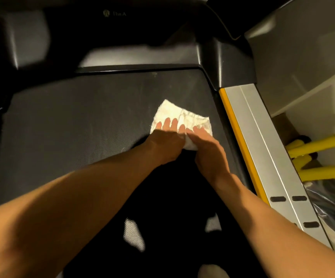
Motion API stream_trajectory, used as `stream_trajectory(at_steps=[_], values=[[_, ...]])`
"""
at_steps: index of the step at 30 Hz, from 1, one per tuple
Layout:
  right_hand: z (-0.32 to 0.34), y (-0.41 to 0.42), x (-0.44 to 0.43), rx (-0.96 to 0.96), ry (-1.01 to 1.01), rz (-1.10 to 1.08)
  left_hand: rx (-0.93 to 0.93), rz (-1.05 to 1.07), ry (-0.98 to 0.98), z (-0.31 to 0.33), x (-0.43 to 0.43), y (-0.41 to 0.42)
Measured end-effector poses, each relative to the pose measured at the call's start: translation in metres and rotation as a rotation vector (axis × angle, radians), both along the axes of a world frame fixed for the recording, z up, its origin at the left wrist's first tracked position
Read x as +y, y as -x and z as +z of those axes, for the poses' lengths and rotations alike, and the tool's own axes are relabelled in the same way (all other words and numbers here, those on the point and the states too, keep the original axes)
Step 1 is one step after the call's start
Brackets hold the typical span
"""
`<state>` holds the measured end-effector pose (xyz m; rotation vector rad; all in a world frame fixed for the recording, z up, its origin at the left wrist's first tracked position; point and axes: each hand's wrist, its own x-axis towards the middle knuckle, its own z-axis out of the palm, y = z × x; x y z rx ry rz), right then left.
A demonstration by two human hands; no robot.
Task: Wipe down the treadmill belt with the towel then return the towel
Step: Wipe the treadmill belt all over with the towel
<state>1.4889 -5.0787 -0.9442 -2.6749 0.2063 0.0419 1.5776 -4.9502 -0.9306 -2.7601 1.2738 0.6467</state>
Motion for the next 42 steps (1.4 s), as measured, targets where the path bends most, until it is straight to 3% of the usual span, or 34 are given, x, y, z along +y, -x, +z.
stream_trajectory(at_steps=[4,7,11,14,16,20,24,26,32,36,38,42], values=[[-0.012,0.031,0.036,-0.138,0.044,0.098,-0.111,-0.097,0.003,-0.012,0.055,0.022],[-0.014,0.032,0.053,-0.161,0.072,0.235,-0.06,-0.067,-0.034,-0.013,0.088,0.036],[0.005,-0.02,0.064,-0.003,0.126,0.225,-0.055,0.132,0.048,0.001,0.089,0.01],[0.014,-0.042,0.08,0.099,0.079,0.233,0.057,0.23,-0.104,0.006,0.094,-0.01],[0.01,-0.032,0.092,0.12,0.065,0.275,0.115,0.237,-0.093,0.002,0.113,-0.005],[0.002,0.003,0.109,0.104,0.079,0.357,-0.14,0.014,-0.035,0.01,0.149,0.027],[0.007,-0.028,0.115,0.116,0.077,0.357,-0.029,0.169,-0.025,0.009,0.152,0.004],[0.017,-0.05,0.126,0.13,-0.121,0.284,-0.001,0.25,-0.082,0.012,0.151,-0.008],[0.009,-0.016,0.161,0.104,0.03,0.468,-0.023,0.294,-0.005,-0.002,0.205,0.032],[0.008,-0.025,0.167,0.114,0.122,0.481,0.053,0.36,0.033,0.003,0.21,0.033],[0.012,-0.048,0.169,0.211,0.104,0.451,0.067,0.415,-0.008,0.011,0.206,0.014],[0.016,-0.061,0.181,0.147,0.028,0.471,0.072,0.426,-0.066,0.013,0.218,0.005]])
